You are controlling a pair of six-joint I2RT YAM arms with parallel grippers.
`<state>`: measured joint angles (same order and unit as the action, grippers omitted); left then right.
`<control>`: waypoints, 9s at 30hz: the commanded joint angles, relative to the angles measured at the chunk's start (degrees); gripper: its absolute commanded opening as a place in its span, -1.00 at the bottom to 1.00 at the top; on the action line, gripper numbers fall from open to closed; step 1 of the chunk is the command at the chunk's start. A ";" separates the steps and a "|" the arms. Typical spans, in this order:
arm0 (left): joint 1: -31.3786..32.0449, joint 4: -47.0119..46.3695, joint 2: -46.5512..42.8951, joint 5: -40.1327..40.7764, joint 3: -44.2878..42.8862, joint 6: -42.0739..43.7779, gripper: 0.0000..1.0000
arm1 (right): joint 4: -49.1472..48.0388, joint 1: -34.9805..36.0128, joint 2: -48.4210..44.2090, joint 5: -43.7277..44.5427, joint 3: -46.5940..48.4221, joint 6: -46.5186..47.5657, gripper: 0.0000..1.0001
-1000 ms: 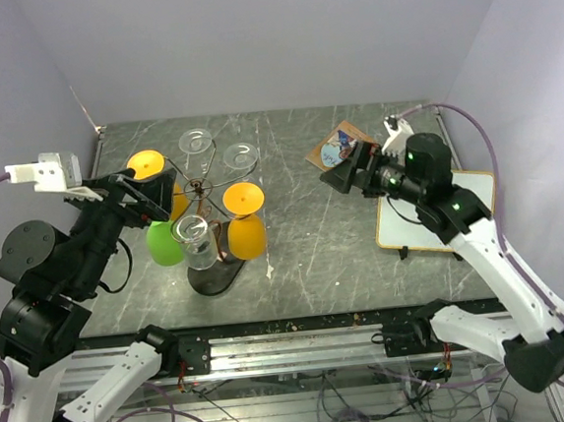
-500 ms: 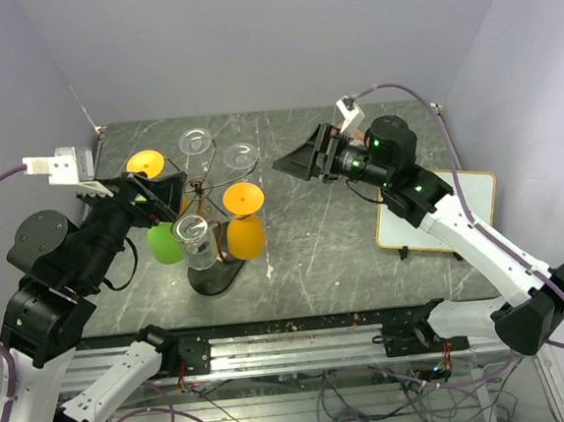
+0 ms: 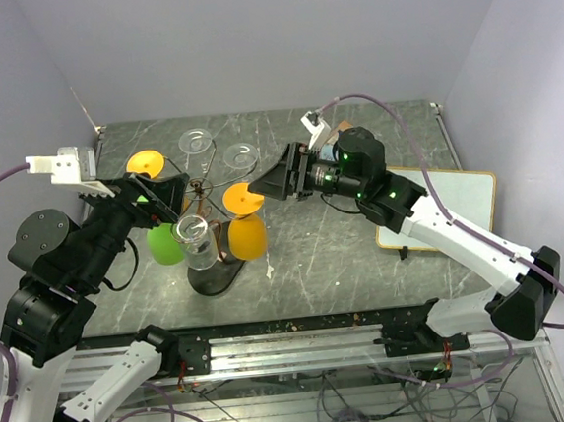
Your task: Take the wine glass off the wine glass rack
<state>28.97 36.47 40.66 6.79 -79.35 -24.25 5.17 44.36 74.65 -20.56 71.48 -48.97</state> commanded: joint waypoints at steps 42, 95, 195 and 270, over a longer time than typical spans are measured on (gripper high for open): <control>-0.43 1.07 1.34 -2.03 -4.08 0.53 0.97 | -2.25 2.31 -1.28 3.54 0.80 -12.28 -1.00; -0.41 0.99 1.08 -4.02 -4.01 -0.25 0.97 | 8.25 2.33 6.87 11.04 12.86 -27.43 -1.00; 11.19 -67.07 12.59 -41.84 22.15 -47.79 -0.86 | -13.02 2.28 -41.19 20.96 -29.11 5.01 0.99; 11.19 -9.94 -1.81 -9.88 3.18 -12.66 0.83 | 60.72 -17.56 30.51 30.74 35.96 -8.65 -1.00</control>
<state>40.01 22.94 39.90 -6.09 -73.49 -39.33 58.41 29.32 99.29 16.67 101.38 -59.20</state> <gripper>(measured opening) 0.917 0.017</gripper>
